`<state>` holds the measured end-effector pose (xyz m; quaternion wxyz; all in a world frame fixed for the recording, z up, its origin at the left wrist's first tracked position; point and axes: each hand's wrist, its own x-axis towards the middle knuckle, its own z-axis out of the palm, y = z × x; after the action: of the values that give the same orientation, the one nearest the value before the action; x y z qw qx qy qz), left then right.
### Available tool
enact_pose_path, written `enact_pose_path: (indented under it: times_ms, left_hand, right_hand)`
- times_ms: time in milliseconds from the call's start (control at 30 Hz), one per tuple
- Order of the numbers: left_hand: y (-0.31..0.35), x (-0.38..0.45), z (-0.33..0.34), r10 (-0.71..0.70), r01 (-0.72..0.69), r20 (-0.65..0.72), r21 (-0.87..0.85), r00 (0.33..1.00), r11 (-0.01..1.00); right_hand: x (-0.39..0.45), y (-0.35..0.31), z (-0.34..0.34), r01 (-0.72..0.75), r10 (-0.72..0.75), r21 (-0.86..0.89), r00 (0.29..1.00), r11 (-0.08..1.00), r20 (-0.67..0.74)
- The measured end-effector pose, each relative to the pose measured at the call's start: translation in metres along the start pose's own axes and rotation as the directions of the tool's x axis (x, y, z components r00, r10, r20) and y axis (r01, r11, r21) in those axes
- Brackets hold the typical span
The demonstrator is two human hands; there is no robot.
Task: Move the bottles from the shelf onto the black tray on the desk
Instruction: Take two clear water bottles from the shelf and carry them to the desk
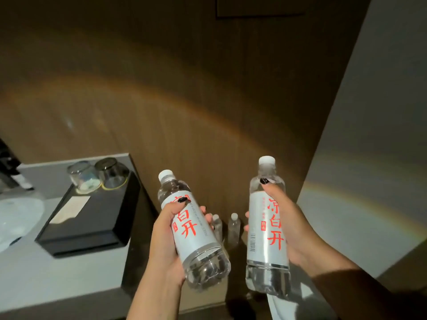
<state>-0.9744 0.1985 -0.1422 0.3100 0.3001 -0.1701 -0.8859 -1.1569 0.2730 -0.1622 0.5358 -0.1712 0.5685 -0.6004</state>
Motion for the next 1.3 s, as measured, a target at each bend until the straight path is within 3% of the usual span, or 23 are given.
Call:
enact_pose_path:
  times_ms: [233,567,933,1100,1300]
  left_hand:
    - [-0.033,-0.078,-0.053,0.1,-0.112,-0.217,-0.045,0.971,0.993]
    - [-0.018,-0.184,-0.129,0.201,-0.265,-0.342,-0.153,0.918,0.952]
    - [0.05,-0.321,-0.268,0.271,-0.28,-0.432,0.045,0.86,0.959]
    - [0.081,-0.366,-0.317,0.253,-0.276,-0.49,0.026,0.834,0.961]
    - [0.111,-0.393,-0.371,0.281,-0.32,-0.523,0.016,0.805,0.947]
  right_hand:
    - [-0.037,0.046,0.032,-0.074,0.086,-0.069,0.979,0.995,0.187]
    - [-0.09,0.098,0.128,-0.113,0.183,-0.209,0.916,0.971,0.357]
    - [-0.154,0.214,0.289,-0.133,0.266,-0.348,0.89,0.928,0.37]
    - [-0.179,0.264,0.356,-0.188,0.334,-0.373,0.864,0.909,0.378]
    - [-0.181,0.291,0.422,-0.119,0.317,-0.446,0.86,0.887,0.4]
